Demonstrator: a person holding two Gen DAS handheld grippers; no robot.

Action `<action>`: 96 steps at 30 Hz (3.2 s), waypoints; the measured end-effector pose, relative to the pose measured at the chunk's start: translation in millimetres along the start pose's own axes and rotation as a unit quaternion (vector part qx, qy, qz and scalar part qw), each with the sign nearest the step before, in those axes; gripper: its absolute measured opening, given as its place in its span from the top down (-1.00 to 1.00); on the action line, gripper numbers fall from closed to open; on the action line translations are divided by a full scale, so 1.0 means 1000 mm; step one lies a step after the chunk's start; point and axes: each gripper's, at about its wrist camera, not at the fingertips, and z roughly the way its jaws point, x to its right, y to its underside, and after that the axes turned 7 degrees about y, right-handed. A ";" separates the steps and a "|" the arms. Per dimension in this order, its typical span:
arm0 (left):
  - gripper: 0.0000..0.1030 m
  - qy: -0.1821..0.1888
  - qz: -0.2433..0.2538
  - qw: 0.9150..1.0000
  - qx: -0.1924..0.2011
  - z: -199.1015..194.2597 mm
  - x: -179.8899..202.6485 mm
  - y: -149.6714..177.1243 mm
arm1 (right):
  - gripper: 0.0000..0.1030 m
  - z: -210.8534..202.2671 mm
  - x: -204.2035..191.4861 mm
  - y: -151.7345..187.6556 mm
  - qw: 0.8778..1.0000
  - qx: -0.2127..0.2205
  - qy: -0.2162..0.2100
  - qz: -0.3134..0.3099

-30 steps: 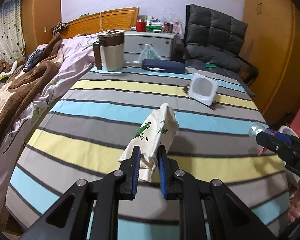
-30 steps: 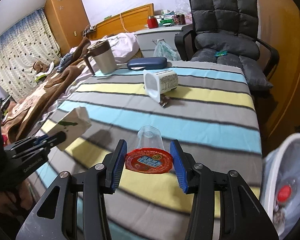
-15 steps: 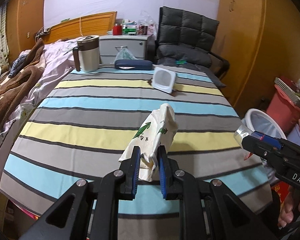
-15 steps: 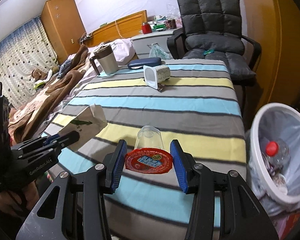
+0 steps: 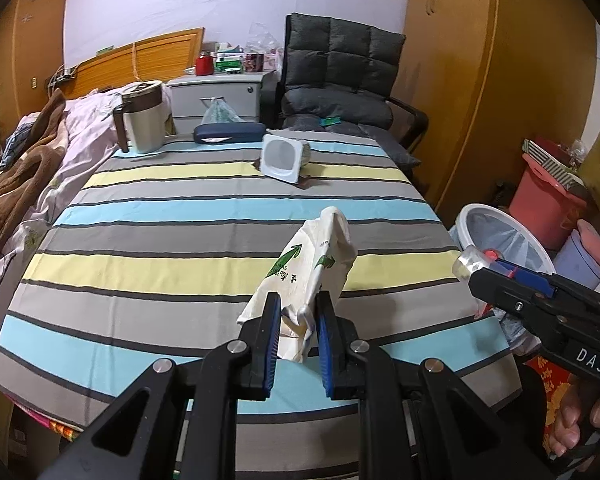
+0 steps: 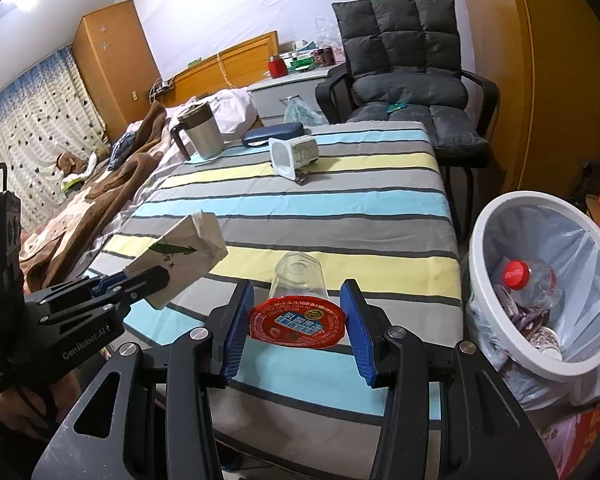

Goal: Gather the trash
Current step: 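Carry the paper bag and red lid toward the white bin, then lower the bag and lid into the bin and open both grippers, then move both open grippers back over the table toward the yogurt cup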

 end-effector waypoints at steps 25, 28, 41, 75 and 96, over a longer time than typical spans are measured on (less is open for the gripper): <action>0.64 0.108 0.088 0.990 -0.035 0.059 0.109 -0.029 | 0.08 -0.030 0.092 0.020 0.992 0.020 0.080 0.094; 0.64 0.123 0.099 0.987 -0.042 0.066 0.124 -0.031 | 0.08 -0.036 0.105 0.022 0.990 0.021 0.094 0.106; 0.64 0.174 0.140 0.973 -0.054 0.096 0.182 -0.041 | 0.08 -0.042 0.149 0.032 0.979 0.015 0.137 0.150; 0.19 0.223 0.144 0.962 -0.066 0.127 0.207 -0.052 | -0.14 -0.039 0.181 0.034 0.972 0.014 0.168 0.166; 0.19 0.167 0.091 0.981 -0.022 0.068 0.141 -0.041 | -0.13 -0.054 0.110 0.020 0.987 0.044 0.121 0.095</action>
